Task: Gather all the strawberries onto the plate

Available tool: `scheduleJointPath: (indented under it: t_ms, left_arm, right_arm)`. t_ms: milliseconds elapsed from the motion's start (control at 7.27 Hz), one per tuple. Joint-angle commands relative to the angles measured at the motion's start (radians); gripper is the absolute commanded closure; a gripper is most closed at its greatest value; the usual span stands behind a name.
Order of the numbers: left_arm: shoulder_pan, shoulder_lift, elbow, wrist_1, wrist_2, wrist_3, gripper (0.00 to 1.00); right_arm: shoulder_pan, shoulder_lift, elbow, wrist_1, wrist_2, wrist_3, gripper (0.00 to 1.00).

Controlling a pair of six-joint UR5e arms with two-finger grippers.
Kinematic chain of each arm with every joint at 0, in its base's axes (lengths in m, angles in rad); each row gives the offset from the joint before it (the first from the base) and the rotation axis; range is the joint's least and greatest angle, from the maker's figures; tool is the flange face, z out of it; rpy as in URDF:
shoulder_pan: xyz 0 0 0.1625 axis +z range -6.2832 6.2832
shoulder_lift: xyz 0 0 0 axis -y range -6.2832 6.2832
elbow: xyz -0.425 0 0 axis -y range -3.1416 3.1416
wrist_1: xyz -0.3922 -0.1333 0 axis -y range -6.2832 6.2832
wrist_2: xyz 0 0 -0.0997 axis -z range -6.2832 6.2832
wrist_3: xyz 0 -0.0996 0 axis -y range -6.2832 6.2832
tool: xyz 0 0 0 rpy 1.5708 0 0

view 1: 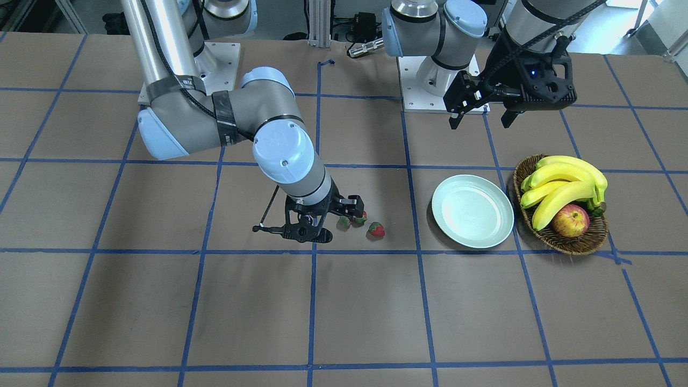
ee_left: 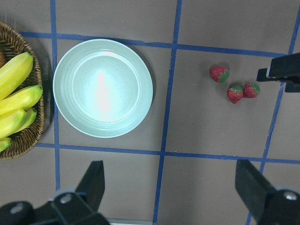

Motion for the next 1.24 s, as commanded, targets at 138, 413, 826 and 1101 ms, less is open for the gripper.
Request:
scheduleJointPath:
  t_ms: [138,413,826,1101]
  left_arm:
    - [0.016,-0.004,0.007,0.065,0.022,0.021,0.0]
    - [0.032,-0.037,-0.007,0.06,0.02,0.026,0.0]
    - [0.027,-0.112,-0.03,0.136,0.013,-0.066,0.0]
    - [-0.041,-0.19,-0.045,0.248,0.008,-0.164,0.0]
  right_arm:
    - [-0.18,-0.205,-0.074,0.308,-0.18,-0.093,0.0]
    - [-0.23,-0.268,-0.161,0.465,-0.329,-0.284,0.0]
    - [-0.233,-0.372,-0.197,0.544,-0.313,-0.292,0.0]
    - [-0.232,-0.404,-0.186,0.528,-0.306,-0.289,0.0]
